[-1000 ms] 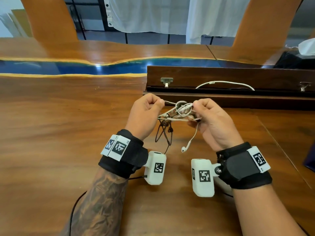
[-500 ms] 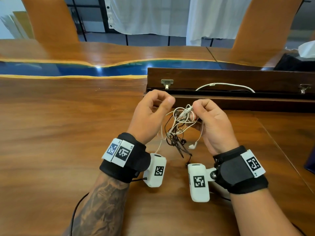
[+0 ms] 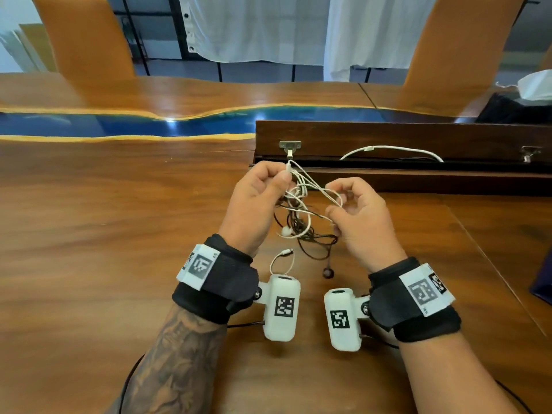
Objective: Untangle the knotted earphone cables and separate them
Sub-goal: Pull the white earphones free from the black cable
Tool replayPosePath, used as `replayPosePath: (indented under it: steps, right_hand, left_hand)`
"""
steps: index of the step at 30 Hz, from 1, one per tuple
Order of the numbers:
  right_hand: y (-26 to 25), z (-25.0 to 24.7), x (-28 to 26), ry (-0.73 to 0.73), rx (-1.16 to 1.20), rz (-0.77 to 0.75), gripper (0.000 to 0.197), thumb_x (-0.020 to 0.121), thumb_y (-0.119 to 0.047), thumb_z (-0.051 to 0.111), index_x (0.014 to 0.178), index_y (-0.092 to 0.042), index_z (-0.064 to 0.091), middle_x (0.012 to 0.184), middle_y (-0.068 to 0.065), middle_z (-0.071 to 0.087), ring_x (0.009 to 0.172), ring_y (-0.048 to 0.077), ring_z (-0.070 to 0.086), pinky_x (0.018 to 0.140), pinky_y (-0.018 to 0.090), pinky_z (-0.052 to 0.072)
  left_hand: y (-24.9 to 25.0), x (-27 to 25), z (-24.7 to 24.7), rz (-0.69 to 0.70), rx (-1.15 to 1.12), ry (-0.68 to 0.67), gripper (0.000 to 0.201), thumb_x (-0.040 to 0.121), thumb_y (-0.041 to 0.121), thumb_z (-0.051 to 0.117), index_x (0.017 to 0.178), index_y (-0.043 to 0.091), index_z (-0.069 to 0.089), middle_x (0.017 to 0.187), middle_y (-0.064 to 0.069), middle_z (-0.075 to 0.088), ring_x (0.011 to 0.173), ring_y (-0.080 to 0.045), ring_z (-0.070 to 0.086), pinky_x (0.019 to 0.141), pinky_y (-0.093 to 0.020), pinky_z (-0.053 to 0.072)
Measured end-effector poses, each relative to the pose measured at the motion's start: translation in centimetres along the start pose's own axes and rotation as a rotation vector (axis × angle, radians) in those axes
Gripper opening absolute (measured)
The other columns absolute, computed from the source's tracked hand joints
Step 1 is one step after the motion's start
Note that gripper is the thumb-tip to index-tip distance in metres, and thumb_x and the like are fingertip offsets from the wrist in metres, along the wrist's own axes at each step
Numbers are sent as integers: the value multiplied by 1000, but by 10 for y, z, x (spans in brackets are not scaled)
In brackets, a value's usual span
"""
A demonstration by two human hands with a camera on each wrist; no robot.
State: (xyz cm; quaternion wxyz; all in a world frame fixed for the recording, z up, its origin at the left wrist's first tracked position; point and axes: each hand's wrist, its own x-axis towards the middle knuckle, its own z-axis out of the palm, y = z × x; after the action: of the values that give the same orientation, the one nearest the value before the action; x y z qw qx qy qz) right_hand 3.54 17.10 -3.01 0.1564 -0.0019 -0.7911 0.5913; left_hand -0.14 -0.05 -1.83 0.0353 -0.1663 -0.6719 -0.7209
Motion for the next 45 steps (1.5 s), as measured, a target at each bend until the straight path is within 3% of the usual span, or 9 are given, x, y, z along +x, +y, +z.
replayPosePath:
  steps: [3,6,11,16,24,28,33,38,45]
  right_hand:
    - [5,-2,3,122,-178,18,28,94,-5,60,105,-31,59,111,-6,61,93,10,61,78,23,50]
    - [0,-2,6,164,207,144,17,101,-9,55,109,-24,60,104,-1,66,97,21,71,80,34,61]
    - [-11,-5,3,101,769,285,18,106,-10,44,112,-12,60,63,-2,50,61,13,60,68,33,58]
    - [-7,-4,1,123,412,138,2,99,-15,62,100,-15,63,58,-9,48,49,7,41,53,27,44]
    - [-9,-7,2,149,660,151,20,98,1,56,112,-13,58,62,-4,45,50,8,39,60,31,56]
    - [-1,-9,4,201,277,83,32,88,-3,69,112,-21,60,70,-5,53,54,7,46,50,24,39]
    - [-4,-7,0,134,123,-83,14,87,-36,69,86,-23,69,71,-14,60,63,0,52,62,21,39]
    - [-1,-5,2,59,36,-8,71,81,-77,43,53,-13,59,81,0,68,86,2,63,90,40,46]
    - [-6,1,-1,103,94,-188,8,100,-27,60,99,-24,67,86,-6,68,77,11,65,67,29,55]
  left_hand:
    - [2,0,-1,-52,-99,16,22,105,23,49,90,19,64,78,0,56,69,-14,50,62,-30,44]
    - [5,-3,-1,-30,63,-20,15,101,27,57,91,17,62,77,9,56,70,-6,53,67,-24,47]
    - [-3,-3,-4,29,388,-82,16,93,9,67,108,14,62,94,6,63,81,-1,60,75,-15,50]
    - [-8,3,-11,46,515,150,13,93,14,68,100,25,65,102,8,61,87,5,54,75,-6,40]
    - [-17,6,-21,-37,621,206,18,96,43,58,92,28,67,85,9,70,83,-15,66,79,-47,56]
    - [-17,8,-26,-15,641,223,17,97,34,58,109,29,68,105,8,67,95,-13,63,88,-45,55]
    - [-11,6,-24,12,602,307,19,100,40,54,96,24,64,90,5,66,82,-14,62,74,-38,54]
    - [4,0,-9,-44,269,194,19,99,25,62,89,9,62,68,-6,68,56,-14,63,50,-21,51]
    - [7,-7,3,16,202,16,7,90,10,73,96,11,71,81,-17,72,69,-29,68,60,-39,60]
